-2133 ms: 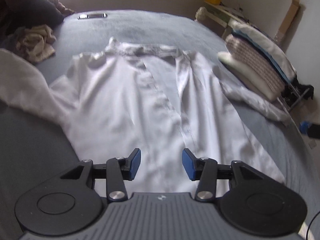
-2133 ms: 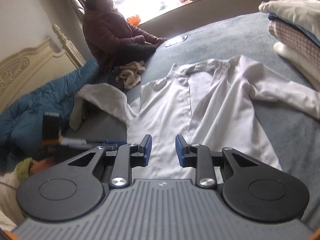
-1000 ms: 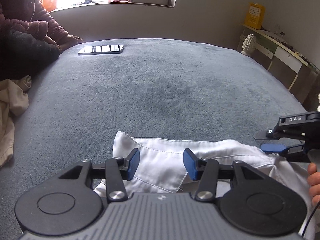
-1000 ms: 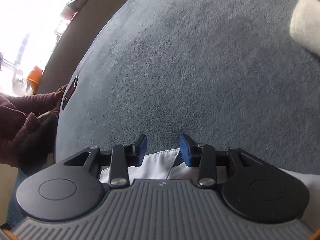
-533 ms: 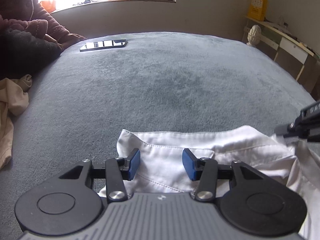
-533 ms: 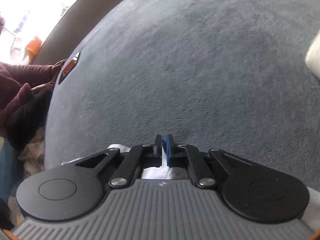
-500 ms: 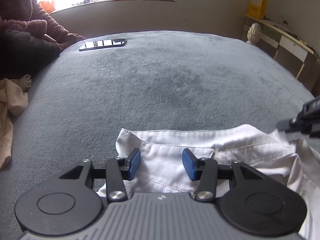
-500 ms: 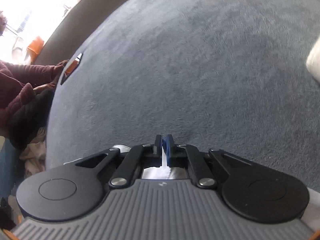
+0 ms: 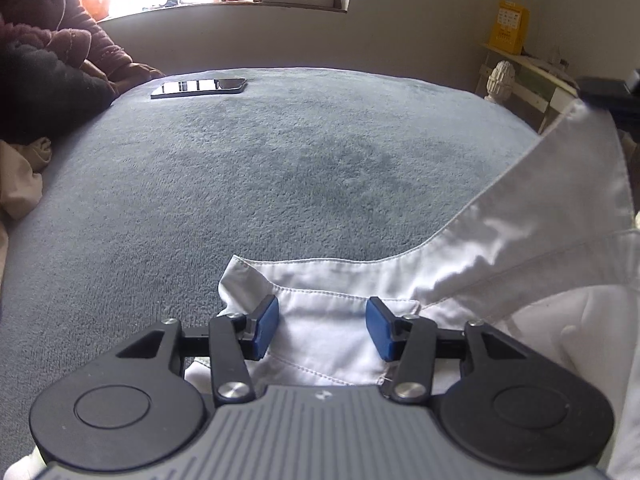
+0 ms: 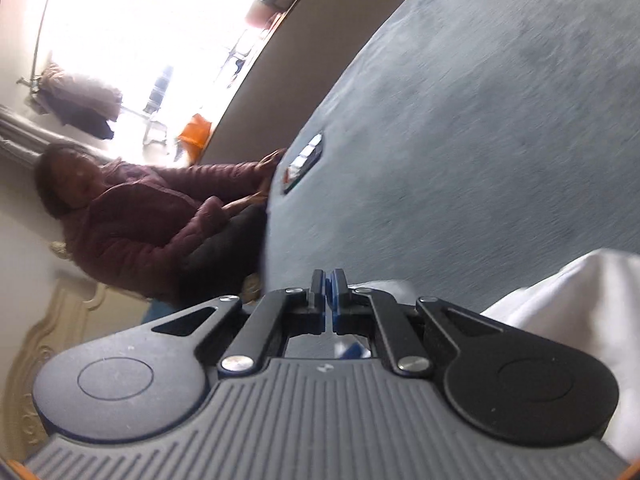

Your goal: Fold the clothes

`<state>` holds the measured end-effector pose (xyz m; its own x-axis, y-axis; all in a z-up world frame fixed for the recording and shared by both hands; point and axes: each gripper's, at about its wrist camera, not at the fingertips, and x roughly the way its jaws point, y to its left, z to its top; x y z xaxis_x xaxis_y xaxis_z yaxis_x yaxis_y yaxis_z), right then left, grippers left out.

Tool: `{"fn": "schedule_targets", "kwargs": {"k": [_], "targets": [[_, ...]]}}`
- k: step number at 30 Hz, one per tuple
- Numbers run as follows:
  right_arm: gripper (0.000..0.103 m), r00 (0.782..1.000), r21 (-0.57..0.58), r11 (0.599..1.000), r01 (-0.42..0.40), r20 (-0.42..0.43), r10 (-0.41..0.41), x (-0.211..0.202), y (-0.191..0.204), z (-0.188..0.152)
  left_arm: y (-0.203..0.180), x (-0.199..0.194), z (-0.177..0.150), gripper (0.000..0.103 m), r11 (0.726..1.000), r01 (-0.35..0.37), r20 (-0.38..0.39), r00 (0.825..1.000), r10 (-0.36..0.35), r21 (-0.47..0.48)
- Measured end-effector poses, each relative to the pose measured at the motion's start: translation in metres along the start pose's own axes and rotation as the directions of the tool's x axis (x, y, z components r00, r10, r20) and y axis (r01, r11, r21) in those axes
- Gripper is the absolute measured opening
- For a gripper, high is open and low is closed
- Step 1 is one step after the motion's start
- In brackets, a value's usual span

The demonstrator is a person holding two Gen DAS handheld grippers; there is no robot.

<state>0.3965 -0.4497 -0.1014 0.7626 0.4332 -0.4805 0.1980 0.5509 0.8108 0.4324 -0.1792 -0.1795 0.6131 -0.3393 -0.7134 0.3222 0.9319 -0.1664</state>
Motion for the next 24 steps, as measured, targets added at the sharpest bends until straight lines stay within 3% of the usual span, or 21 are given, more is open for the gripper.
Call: {"fn": "schedule_targets", "kwargs": {"k": [9,15,20,24], "targets": [[0.001,0.995,-0.028,1.000,0.012,-0.100,-0.015,0.052,0.042,-0.036,0.070,-0.056,-0.008,0.047,0.967,0.087,-0.002,0.996,-0.090,-0.239],[0.004,0.978,-0.075,0.993,0.088,-0.183,-0.100,0.102,0.030,-0.060,0.097,-0.113,-0.030,0.048,0.948,0.190,0.041,0.982,-0.186,-0.256],[0.013,0.962,-0.126,0.980,0.156,-0.207,-0.180,0.125,0.019,-0.070,0.090,-0.124,-0.045,0.048,0.939,0.254,0.038,0.967,-0.253,-0.233],[0.024,0.988,-0.125,0.991,0.056,-0.136,-0.073,0.086,0.026,-0.054,0.084,-0.121,-0.055,0.048,0.931,0.271,0.021,0.961,-0.274,-0.243]]}}
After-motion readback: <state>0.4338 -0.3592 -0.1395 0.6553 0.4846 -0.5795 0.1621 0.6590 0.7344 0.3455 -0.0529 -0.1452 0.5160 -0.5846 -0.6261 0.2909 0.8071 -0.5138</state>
